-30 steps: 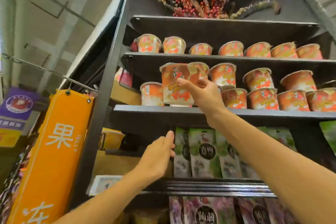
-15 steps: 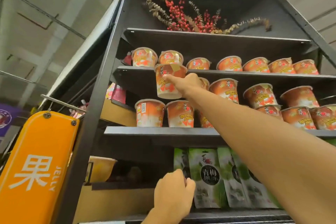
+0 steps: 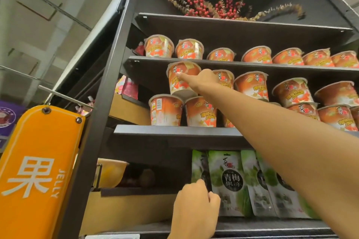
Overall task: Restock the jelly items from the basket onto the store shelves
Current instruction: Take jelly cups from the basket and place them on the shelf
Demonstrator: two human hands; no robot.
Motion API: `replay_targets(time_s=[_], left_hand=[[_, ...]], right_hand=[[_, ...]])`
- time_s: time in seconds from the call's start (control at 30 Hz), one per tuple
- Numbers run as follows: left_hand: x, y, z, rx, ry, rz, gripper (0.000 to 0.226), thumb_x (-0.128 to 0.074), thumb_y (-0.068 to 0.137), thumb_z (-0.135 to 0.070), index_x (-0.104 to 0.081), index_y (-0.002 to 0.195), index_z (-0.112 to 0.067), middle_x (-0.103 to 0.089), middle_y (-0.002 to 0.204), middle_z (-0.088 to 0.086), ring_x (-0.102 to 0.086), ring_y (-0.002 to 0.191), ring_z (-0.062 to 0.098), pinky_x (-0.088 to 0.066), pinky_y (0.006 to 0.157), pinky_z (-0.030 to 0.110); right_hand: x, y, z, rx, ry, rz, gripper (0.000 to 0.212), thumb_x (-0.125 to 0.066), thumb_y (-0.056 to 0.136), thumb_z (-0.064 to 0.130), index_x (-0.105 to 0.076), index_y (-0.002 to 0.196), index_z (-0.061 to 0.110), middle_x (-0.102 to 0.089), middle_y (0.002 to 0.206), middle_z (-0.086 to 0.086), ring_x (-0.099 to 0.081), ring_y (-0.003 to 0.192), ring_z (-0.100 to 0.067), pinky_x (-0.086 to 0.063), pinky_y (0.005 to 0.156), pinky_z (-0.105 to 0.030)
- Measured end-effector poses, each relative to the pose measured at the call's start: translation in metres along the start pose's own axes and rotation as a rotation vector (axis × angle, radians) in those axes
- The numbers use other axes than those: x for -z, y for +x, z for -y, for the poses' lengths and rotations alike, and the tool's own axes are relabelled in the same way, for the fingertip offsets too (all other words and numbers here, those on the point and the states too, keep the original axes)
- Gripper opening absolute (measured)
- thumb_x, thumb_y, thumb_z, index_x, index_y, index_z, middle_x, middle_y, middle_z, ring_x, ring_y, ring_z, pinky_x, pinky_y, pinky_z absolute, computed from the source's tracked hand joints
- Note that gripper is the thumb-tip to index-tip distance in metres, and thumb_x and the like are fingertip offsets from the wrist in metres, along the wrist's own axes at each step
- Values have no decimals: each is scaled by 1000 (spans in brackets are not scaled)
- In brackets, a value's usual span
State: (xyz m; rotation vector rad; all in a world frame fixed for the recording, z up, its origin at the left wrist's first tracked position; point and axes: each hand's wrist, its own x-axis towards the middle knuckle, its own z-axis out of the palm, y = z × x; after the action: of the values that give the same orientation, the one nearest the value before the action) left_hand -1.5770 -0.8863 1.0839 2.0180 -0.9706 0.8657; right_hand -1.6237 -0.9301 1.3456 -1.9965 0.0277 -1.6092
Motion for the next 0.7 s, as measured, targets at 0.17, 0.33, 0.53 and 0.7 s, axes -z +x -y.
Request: replay_targets(time_s=[0.17,0.33,0.53,0.7], left_hand=[[-4,2,2,-20,36,-22,22,-41,93,-40,-49,84,-22,-60,92,0,-60,87,16,-50,81,31],[-7,3,4,-41,18,-40,21,-41,93,-39,-47,80,-23,-60,86,-1,-58,79,14,-49,74,28],[-4,-2,4,-78,11,-128,25,-44,95,-36,-49,74,-23,-58,71,-2,-56,64,13,-41,56,23],[7,-10,-1,-227,-53,-221,22,-48,94,-33,-53,74,-26,-56,64,-6,-49,56,9,-31,49,19]], right_hand=[[-8,1,-5,38,-115,-3,56,-56,83,68,-43,72,15,-49,75,1,-48,65,-14,-34,49,-25],[-9,-8,-9,104,-112,-48,51,-51,91,61,-46,68,15,-53,74,-1,-56,69,-18,-48,60,-29],[6,-37,-24,317,23,-319,14,-53,97,25,-53,101,11,-54,79,3,-53,66,-10,-45,55,-21],[19,-87,-44,406,57,-312,11,-51,94,18,-61,95,13,-52,74,15,-53,68,-4,-47,62,-20]])
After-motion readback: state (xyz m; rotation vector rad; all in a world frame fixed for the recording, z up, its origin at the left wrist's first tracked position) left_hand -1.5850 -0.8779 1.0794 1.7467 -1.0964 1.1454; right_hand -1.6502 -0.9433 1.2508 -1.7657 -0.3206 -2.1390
